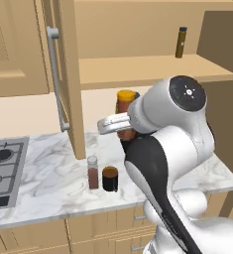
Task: Pick the cinnamon and honey bottle from the cabinet and place them next to the mug.
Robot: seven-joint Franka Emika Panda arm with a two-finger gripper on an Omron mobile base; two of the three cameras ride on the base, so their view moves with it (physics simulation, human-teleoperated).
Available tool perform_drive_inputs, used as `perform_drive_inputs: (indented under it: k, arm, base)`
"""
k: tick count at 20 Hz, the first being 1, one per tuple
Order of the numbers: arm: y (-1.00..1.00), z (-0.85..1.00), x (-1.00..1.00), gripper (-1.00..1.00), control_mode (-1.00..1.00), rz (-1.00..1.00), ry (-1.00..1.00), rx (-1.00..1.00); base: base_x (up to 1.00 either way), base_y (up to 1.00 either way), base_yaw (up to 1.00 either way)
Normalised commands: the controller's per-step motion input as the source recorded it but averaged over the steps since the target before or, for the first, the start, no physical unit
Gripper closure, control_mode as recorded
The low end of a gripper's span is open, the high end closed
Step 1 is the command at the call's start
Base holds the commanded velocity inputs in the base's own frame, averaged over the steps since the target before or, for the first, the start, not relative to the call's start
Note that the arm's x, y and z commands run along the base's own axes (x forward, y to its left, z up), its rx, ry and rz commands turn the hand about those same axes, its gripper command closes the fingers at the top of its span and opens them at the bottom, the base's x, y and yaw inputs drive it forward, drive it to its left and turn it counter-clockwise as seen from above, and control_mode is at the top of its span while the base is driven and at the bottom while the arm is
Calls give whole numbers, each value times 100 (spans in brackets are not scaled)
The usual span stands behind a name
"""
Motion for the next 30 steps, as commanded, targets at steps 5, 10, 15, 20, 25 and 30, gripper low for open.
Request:
perform_drive_inputs:
  k: [5,10,15,20,25,30]
  arm:
    - [20,-71,-34,100,-100,8,11,0]
    - [2,-54,-19,100,-100,2,3,0]
    - [10,-47,-3,100,-100,0,0,0]
    - [25,-45,-4,100,-100,0,0,0]
    - [39,-44,-13,100,-100,0,0,0]
    - [31,-45,-1,100,-100,-5,0,0]
  base:
    - [0,0,0]
    - [0,0,0]
    - [0,0,0]
    - [0,0,0]
    - [0,0,0]
    - [0,0,0]
